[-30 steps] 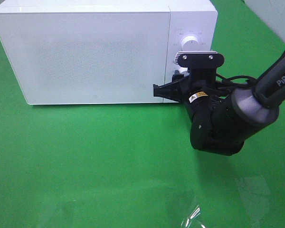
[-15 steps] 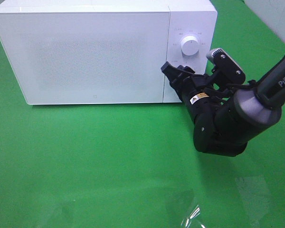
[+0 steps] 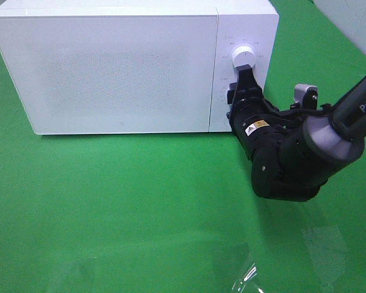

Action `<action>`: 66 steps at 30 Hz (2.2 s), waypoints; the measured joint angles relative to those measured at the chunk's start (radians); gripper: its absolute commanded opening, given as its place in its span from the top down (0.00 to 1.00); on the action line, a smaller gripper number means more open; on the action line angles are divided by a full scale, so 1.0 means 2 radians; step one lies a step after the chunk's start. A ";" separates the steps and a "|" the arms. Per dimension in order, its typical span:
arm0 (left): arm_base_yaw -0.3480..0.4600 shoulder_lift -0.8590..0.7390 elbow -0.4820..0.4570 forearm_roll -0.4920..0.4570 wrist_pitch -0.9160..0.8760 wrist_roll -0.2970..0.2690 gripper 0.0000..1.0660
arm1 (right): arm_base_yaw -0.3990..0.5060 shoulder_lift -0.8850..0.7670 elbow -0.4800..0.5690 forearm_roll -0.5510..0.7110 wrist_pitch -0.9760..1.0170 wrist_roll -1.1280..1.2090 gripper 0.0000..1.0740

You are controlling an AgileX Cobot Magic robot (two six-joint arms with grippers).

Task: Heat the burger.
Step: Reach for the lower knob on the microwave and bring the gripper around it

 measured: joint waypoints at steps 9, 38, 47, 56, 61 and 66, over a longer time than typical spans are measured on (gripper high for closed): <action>0.000 0.000 0.000 0.000 0.000 0.000 0.09 | 0.000 0.000 0.000 0.000 -0.001 0.101 1.00; 0.000 0.000 0.000 0.000 0.000 0.000 0.09 | 0.000 0.000 0.000 -0.001 -0.001 0.099 0.86; 0.000 0.000 0.000 0.000 0.000 0.000 0.09 | 0.000 0.000 0.000 0.003 -0.001 0.082 0.64; 0.000 0.000 0.000 0.000 0.000 0.000 0.09 | 0.007 -0.002 -0.009 -0.042 0.003 0.071 0.44; 0.000 0.000 0.000 0.001 0.000 0.000 0.09 | 0.008 -0.002 -0.010 -0.047 0.005 0.058 0.38; 0.000 0.000 0.000 0.001 0.000 0.000 0.09 | 0.008 -0.017 -0.009 -0.056 0.039 0.029 0.35</action>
